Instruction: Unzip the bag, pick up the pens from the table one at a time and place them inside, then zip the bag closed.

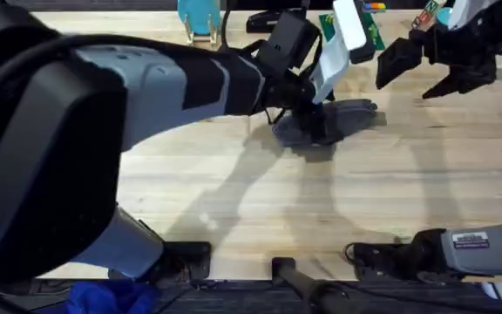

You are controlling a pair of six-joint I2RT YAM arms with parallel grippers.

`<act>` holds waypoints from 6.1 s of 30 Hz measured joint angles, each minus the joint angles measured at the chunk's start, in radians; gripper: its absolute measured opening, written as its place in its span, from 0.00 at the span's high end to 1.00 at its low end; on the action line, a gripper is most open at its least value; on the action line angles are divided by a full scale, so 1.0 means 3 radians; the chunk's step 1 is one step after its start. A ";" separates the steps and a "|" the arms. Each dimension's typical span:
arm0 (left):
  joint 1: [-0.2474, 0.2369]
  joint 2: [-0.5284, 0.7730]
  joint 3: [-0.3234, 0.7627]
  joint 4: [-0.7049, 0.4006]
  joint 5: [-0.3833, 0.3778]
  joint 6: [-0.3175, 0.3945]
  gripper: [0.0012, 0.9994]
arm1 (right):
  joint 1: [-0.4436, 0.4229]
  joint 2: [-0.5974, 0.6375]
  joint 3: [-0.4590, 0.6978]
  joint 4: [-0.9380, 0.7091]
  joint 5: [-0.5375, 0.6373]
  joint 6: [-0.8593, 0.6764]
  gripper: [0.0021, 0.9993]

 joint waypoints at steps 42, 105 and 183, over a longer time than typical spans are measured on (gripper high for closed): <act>0.0013 0.0013 0.0000 0.0064 0.0005 -0.0019 0.96 | -0.1208 0.0000 0.0000 -0.0900 -0.2267 -0.1850 0.00; 0.0022 0.0013 0.0000 0.0068 0.0007 -0.0071 0.96 | -0.0674 0.0811 -0.0675 0.0202 -0.2617 -0.2202 0.13; 0.0025 0.0013 0.0000 0.0065 0.0033 -0.0071 0.96 | -0.0929 0.0700 -0.0276 -0.1152 -0.2618 -0.2542 0.01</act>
